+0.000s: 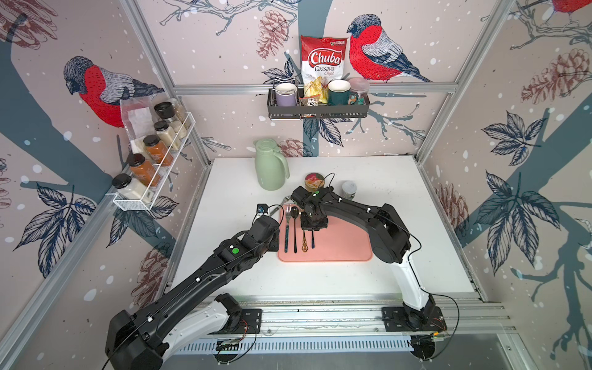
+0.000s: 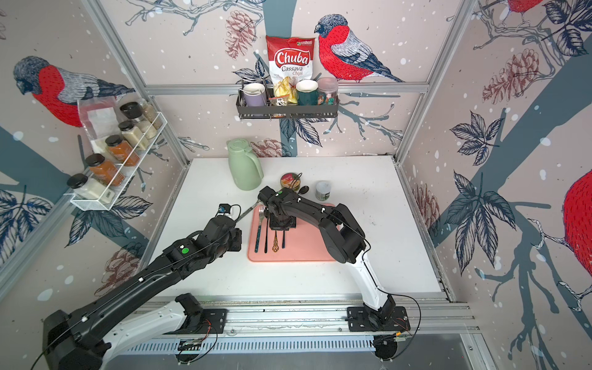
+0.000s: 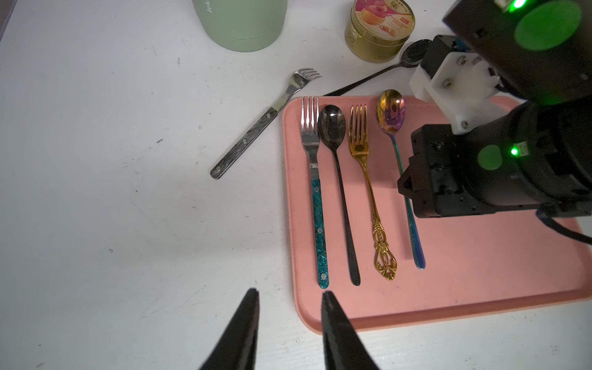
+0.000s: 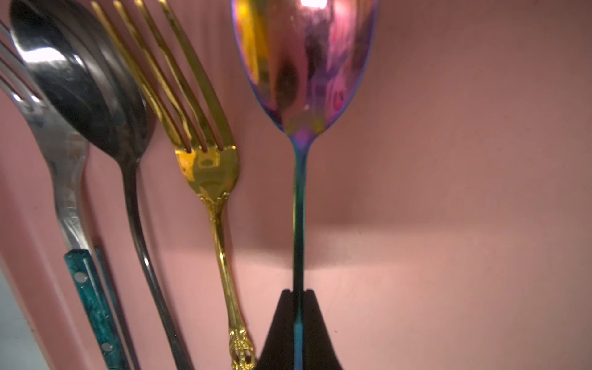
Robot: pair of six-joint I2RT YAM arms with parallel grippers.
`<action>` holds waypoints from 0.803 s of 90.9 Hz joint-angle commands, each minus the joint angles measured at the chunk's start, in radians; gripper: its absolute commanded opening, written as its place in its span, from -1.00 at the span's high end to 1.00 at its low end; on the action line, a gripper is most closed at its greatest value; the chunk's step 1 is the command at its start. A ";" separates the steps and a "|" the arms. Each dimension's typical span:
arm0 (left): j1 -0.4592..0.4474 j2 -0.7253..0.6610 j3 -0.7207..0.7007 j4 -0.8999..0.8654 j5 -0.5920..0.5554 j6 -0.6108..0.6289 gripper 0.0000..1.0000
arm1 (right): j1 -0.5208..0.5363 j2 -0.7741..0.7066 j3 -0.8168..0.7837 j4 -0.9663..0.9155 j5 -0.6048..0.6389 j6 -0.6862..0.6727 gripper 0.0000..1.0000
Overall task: Set the spoon and fork side by side
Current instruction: Place the spoon on the tray.
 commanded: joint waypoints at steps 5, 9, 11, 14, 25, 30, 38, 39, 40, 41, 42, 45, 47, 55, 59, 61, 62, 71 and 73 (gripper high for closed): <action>0.002 -0.001 0.003 0.008 -0.002 -0.001 0.31 | 0.011 0.002 -0.006 -0.006 0.004 0.019 0.80; 0.002 0.000 0.003 0.010 -0.003 0.000 0.31 | 0.012 0.002 -0.006 -0.008 0.007 0.021 0.79; 0.002 0.001 0.003 0.009 -0.002 -0.001 0.31 | 0.014 0.000 -0.008 -0.006 0.006 0.021 0.79; 0.002 0.002 0.003 0.010 -0.002 -0.001 0.31 | 0.016 0.000 -0.009 -0.004 0.005 0.022 0.79; 0.002 0.000 0.003 0.011 0.000 -0.002 0.31 | 0.018 0.006 -0.011 0.000 0.001 0.025 0.79; 0.002 -0.002 0.003 0.008 0.000 -0.003 0.31 | 0.018 0.008 -0.014 0.002 0.000 0.026 0.80; 0.002 -0.007 0.003 0.005 -0.002 -0.003 0.31 | 0.018 0.008 -0.020 0.007 -0.002 0.029 0.81; 0.003 -0.008 0.002 0.006 -0.002 -0.002 0.31 | 0.020 0.008 -0.021 0.008 -0.002 0.029 0.81; 0.003 -0.008 0.001 0.006 -0.003 -0.003 0.31 | 0.020 0.009 -0.021 0.009 -0.002 0.029 0.81; 0.002 -0.008 0.001 0.007 -0.003 -0.002 0.31 | 0.020 0.008 -0.021 0.009 -0.003 0.029 0.81; 0.002 -0.009 0.001 0.007 -0.002 -0.002 0.31 | 0.021 0.010 -0.021 0.009 -0.003 0.029 0.81; 0.002 -0.010 0.000 0.006 -0.002 -0.002 0.31 | 0.023 0.011 -0.022 0.010 -0.005 0.029 0.82; 0.003 -0.010 0.000 0.006 -0.003 -0.002 0.31 | 0.024 0.012 -0.023 0.011 -0.005 0.030 0.82; 0.002 -0.007 0.000 0.005 -0.002 -0.001 0.31 | 0.026 0.021 -0.020 0.010 -0.006 0.029 0.82; 0.002 -0.007 0.000 0.004 -0.001 -0.002 0.31 | 0.027 0.023 -0.020 0.009 -0.008 0.029 0.82; 0.003 -0.007 0.000 0.004 -0.001 -0.003 0.31 | 0.026 0.023 -0.021 0.009 -0.008 0.029 0.82; 0.003 -0.007 0.000 0.003 -0.001 -0.002 0.31 | 0.026 0.023 -0.020 0.009 -0.008 0.029 0.82; 0.002 -0.011 0.000 0.004 -0.003 -0.003 0.31 | 0.029 0.023 -0.019 0.008 -0.005 0.027 0.82; 0.002 -0.011 0.000 0.005 -0.003 -0.002 0.31 | 0.028 0.023 -0.018 0.006 -0.004 0.026 0.82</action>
